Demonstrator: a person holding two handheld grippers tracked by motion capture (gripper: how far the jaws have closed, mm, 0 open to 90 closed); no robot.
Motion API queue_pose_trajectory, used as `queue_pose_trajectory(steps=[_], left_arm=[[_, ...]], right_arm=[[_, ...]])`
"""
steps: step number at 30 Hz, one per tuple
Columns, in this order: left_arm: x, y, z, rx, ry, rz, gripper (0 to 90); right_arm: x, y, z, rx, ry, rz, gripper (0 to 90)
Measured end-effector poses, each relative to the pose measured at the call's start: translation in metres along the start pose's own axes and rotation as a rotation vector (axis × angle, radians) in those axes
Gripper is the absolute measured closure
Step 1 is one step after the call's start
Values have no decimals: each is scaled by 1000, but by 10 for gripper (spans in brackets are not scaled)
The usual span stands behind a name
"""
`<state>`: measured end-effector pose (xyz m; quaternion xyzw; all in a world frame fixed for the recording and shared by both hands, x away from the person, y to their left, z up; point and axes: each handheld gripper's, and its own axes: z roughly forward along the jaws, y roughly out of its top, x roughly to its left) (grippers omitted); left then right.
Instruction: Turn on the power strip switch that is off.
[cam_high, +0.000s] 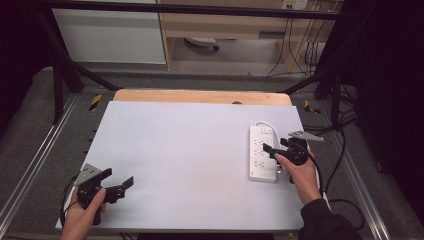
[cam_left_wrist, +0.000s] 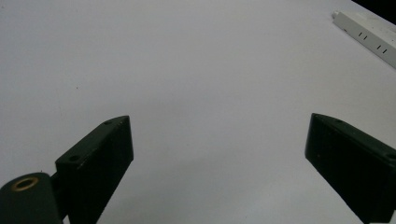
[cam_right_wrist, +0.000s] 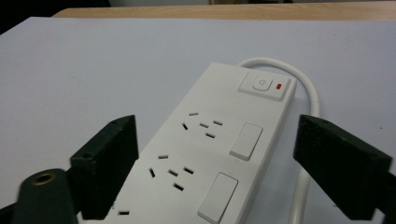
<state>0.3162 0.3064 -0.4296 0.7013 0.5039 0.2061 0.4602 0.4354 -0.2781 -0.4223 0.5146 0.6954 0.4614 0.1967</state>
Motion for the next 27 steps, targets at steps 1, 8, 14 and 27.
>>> queue_pose_trajectory(steps=[1,8,14,27], left_arm=[[0,0,0,1,-2,1,77],[0,0,0,2,-2,7,77],[0,-1,-1,2,-1,5,77],[0,-1,-1,7,3,2,77]], right_arm=[[0,1,0,-6,-1,-9,95],[6,7,-2,-17,-66,21,29],[6,10,-13,-41,-60,16,34],[-11,-5,-54,-81,-43,37,38]])
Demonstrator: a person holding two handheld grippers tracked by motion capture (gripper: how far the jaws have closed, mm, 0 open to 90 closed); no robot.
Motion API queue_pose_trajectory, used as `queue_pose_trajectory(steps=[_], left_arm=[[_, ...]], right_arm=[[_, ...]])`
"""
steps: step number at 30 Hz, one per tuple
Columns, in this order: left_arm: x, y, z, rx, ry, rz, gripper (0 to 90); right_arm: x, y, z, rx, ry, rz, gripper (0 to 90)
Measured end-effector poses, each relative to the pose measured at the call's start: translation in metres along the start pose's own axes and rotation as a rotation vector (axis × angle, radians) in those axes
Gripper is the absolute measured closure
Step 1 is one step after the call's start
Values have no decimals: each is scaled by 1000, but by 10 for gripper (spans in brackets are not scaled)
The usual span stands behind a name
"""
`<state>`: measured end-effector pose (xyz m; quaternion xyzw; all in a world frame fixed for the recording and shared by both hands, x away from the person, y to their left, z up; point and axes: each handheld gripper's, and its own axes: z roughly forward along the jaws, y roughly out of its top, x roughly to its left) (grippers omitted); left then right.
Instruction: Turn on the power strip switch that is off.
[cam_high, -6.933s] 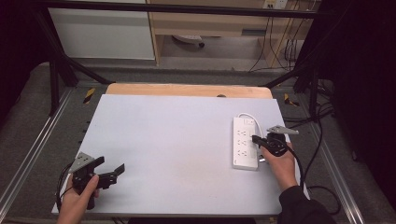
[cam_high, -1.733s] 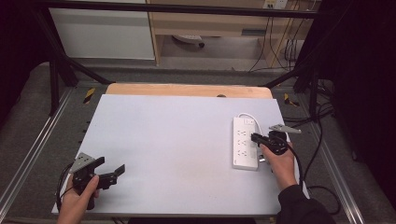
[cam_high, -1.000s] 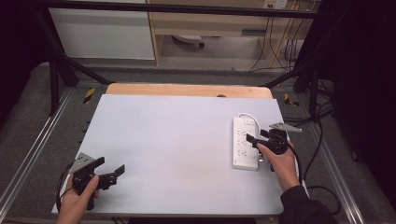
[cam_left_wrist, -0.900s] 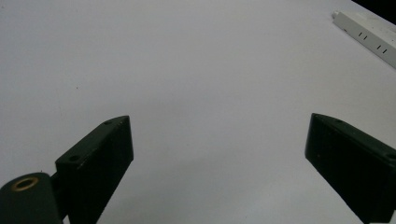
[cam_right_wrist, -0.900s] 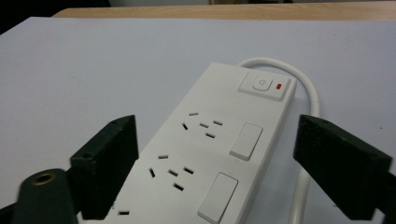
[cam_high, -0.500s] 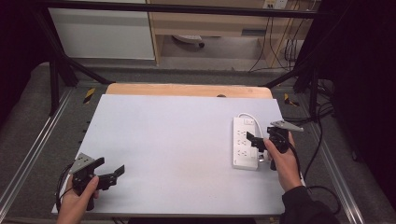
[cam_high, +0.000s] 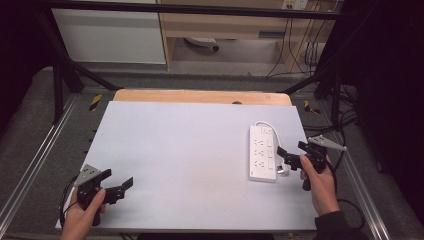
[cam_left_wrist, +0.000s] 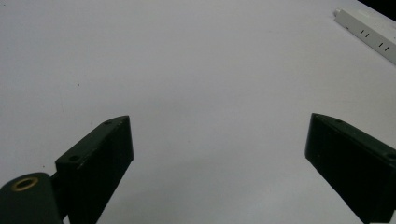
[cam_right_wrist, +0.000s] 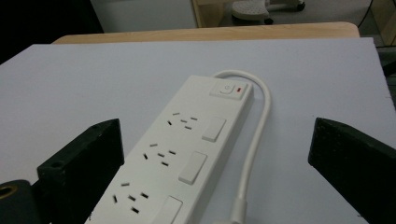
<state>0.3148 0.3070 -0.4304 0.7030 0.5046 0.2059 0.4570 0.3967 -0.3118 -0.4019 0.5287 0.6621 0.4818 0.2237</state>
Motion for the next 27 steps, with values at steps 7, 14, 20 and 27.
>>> queue_pose_trajectory(steps=[7,14,20,27], left_arm=[[0,0,0,1,1,0,77],[-1,-1,0,0,0,3,77],[-1,-1,-1,-1,1,2,77],[-1,0,-1,-4,-1,2,77]], right_arm=[[-10,-16,-18,-6,-17,5,42],[-13,-30,-31,-27,-39,-5,60],[-10,-53,-35,49,-19,-79,67],[-2,-73,-37,185,2,-139,51]])
